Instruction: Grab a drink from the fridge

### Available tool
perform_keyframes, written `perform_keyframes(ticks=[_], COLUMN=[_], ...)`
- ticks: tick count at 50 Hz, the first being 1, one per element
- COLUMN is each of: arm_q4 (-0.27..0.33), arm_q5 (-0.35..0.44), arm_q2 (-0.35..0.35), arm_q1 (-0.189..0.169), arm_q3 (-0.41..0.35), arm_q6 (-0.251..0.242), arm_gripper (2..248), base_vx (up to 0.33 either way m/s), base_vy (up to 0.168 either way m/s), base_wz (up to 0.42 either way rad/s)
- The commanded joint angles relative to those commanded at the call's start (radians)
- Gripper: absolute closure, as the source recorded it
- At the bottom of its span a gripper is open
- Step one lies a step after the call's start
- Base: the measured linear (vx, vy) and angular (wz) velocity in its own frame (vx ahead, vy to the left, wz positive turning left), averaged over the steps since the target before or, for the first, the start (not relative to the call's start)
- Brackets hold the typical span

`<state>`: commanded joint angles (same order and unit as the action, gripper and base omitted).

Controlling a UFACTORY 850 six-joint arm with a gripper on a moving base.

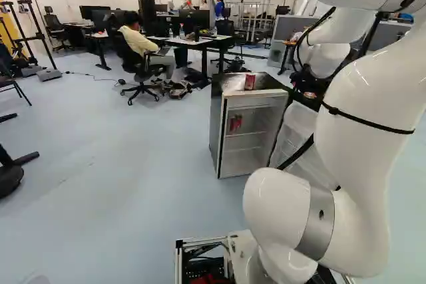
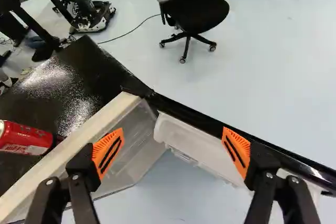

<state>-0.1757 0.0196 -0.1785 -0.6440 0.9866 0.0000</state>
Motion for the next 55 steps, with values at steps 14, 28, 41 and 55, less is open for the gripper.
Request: perform_keyframes(ticks=[14, 28, 41, 55], arm_q4=[-0.030, -0.053, -0.068, -0.068], arm_q5=[-0.091, -0.179, -0.246, -0.251], arm_q2=[-0.015, -0.053, -0.089, -0.129], arm_q1=[-0.036, -0.070, -0.102, -0.135], arm_q3=[0.041, 0.085, 0.127, 0.174], arm_q6=[0.000, 0.000, 0.000, 0.000], arm_gripper=[3, 3, 3, 3], base_vx=[0.000, 0.000, 0.000, 0.000], base_vy=[0.000, 0.000, 0.000, 0.000], base_wz=[0.000, 0.000, 0.000, 0.000])
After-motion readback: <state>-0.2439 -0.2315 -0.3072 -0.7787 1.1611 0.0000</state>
